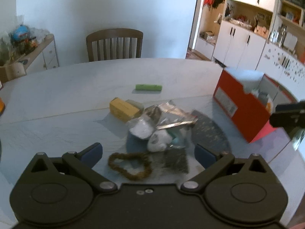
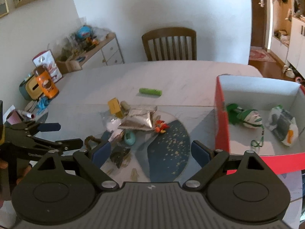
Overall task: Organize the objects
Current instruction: 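Withdraw both tools from the shoebox back to the table pile, then grasp the brown fuzzy ring with left tool while right tool grasps the dark packet, then carry the ring with left tool while right tool carries the packet into the shoebox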
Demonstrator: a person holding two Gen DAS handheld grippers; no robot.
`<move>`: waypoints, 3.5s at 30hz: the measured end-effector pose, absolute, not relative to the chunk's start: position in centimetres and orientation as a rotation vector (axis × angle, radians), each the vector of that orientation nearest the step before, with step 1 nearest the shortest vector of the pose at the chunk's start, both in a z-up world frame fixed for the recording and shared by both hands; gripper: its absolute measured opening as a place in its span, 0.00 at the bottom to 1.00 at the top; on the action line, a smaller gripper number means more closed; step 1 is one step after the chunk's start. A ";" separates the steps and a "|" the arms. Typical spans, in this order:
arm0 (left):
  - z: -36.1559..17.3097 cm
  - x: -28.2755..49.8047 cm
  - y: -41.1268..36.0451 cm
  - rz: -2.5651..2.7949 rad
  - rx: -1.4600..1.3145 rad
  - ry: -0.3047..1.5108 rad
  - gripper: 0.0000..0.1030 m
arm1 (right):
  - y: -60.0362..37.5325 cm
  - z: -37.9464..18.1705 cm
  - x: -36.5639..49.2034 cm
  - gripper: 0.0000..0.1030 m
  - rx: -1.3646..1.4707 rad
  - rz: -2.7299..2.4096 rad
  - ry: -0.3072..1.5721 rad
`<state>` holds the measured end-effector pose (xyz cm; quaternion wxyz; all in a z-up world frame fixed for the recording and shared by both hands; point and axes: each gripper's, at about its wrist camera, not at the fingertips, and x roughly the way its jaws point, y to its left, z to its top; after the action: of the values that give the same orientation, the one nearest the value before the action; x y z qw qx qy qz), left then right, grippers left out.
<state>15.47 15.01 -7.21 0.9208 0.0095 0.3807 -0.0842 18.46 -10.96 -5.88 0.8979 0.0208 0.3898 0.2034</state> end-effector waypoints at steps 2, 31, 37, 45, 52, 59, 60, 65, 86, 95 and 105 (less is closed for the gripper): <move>-8.1 15.6 15.2 -0.183 0.043 0.785 0.99 | -9.8 -6.5 18.7 0.89 -0.001 0.433 0.818; -15.3 17.3 14.5 -0.231 0.200 0.823 0.68 | -0.6 -14.9 24.3 0.86 -0.045 0.506 0.997; -15.4 17.0 13.7 -0.256 0.248 0.814 0.51 | 0.0 -16.0 25.0 0.77 -0.023 0.505 1.047; -15.5 16.7 13.7 -0.268 0.237 0.830 0.38 | 0.3 -17.0 25.8 0.58 0.018 0.512 1.094; -15.4 16.8 13.8 -0.273 0.224 0.848 0.19 | 0.5 -17.1 26.0 0.48 0.031 0.522 1.102; -15.2 16.8 14.0 -0.271 0.186 0.872 0.14 | -0.4 -17.0 25.8 0.32 0.058 0.528 1.106; -15.1 16.8 14.1 -0.275 0.174 0.876 0.14 | -0.5 -17.0 25.8 0.31 0.060 0.528 1.105; -14.6 16.4 14.0 -0.275 0.138 0.877 0.13 | -0.9 -16.7 25.2 0.23 0.047 0.525 1.085; -8.4 15.9 12.7 -0.281 -0.140 0.889 0.13 | -11.0 -8.8 20.0 0.23 0.098 0.470 1.025; -4.4 16.8 7.8 -0.353 -0.173 0.872 0.13 | -17.2 -5.4 20.1 0.23 0.127 0.417 0.982; -0.7 19.0 1.1 -0.447 -0.115 0.803 0.13 | -24.3 -3.5 22.0 0.23 0.136 0.347 0.930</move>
<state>19.02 1.06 -0.73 0.8946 -0.0556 0.3874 -0.2157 22.00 -24.26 -3.50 0.8770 0.0654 0.4460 0.1662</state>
